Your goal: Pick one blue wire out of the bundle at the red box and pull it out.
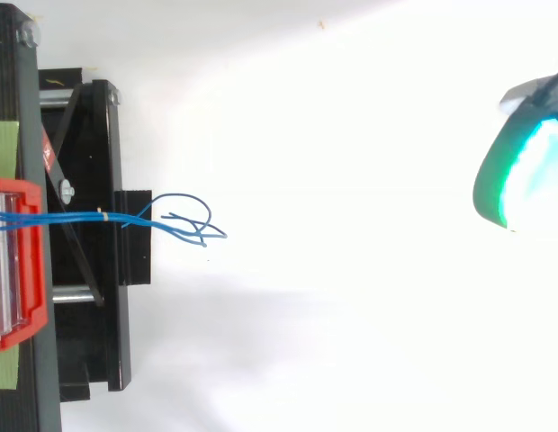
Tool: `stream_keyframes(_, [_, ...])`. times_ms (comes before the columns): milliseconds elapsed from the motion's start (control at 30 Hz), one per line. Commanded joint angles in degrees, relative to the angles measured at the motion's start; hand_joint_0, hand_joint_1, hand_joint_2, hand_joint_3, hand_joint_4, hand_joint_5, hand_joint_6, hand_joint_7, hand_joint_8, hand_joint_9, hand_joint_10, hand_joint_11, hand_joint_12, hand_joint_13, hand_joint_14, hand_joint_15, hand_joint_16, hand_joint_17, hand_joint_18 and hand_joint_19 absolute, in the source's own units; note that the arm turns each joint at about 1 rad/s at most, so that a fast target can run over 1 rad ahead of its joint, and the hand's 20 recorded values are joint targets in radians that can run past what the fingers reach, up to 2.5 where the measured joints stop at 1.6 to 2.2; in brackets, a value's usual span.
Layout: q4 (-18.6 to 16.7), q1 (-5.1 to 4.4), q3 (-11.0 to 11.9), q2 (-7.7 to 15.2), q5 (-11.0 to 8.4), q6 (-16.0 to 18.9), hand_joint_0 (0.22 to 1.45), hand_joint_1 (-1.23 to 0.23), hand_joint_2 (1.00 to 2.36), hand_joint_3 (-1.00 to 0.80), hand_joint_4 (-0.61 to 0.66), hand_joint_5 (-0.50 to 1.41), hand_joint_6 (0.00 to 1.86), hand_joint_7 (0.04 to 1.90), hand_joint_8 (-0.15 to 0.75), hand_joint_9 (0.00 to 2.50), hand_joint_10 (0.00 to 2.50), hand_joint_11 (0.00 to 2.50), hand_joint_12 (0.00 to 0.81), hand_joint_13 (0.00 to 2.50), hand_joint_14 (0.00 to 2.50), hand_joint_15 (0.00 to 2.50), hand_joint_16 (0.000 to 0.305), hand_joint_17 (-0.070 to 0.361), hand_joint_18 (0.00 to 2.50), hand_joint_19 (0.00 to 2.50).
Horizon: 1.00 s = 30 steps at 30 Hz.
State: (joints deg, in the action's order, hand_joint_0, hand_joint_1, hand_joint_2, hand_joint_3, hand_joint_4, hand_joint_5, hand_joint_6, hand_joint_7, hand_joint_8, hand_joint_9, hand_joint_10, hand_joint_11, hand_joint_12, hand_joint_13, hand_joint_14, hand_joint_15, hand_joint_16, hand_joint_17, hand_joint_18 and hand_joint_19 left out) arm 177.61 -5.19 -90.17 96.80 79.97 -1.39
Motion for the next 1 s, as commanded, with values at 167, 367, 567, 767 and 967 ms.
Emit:
stream_keyframes(167, [-0.95, -0.61, 0.0, 0.06, -1.14, -1.25, 0.48, -0.4, 1.0, -0.5, 0.27, -0.23, 0.5, 0.73, 0.321, 0.45, 0.0, 0.0, 0.439, 0.24, 0.0, 0.0, 0.064, 0.144, 0.35, 0.26])
stream_keyframes(367, [-1.56, -0.96, -1.94, 0.14, -1.49, -1.78, 0.48, -0.41, 1.0, -0.5, 0.28, -0.23, 0.5, 0.74, 0.322, 0.45, 0.0, 0.0, 0.44, 0.25, 0.0, 0.0, 0.064, 0.143, 0.36, 0.26])
stream_keyframes(567, [-13.43, -2.1, -9.58, 0.14, -6.94, -3.01, 0.48, -0.44, 1.0, -0.5, 0.29, -0.22, 0.5, 0.75, 0.328, 0.47, 0.0, 0.0, 0.44, 0.25, 0.0, 0.0, 0.064, 0.143, 0.36, 0.27])
stream_keyframes(767, [-20.72, -4.12, -14.07, 0.32, -14.76, -9.6, 0.48, -0.45, 1.0, -0.5, 0.31, -0.22, 0.5, 0.76, 0.334, 0.48, 0.0, 0.0, 0.438, 0.26, 0.0, 0.01, 0.063, 0.143, 0.37, 0.26])
stream_keyframes(967, [-23.62, -5.27, -14.15, 6.82, -15.99, -11.0, 0.48, -0.46, 1.0, -0.5, 0.32, -0.21, 0.5, 0.76, 0.338, 0.49, 0.0, 0.0, 0.44, 0.27, 0.0, 0.01, 0.063, 0.143, 0.38, 0.27])
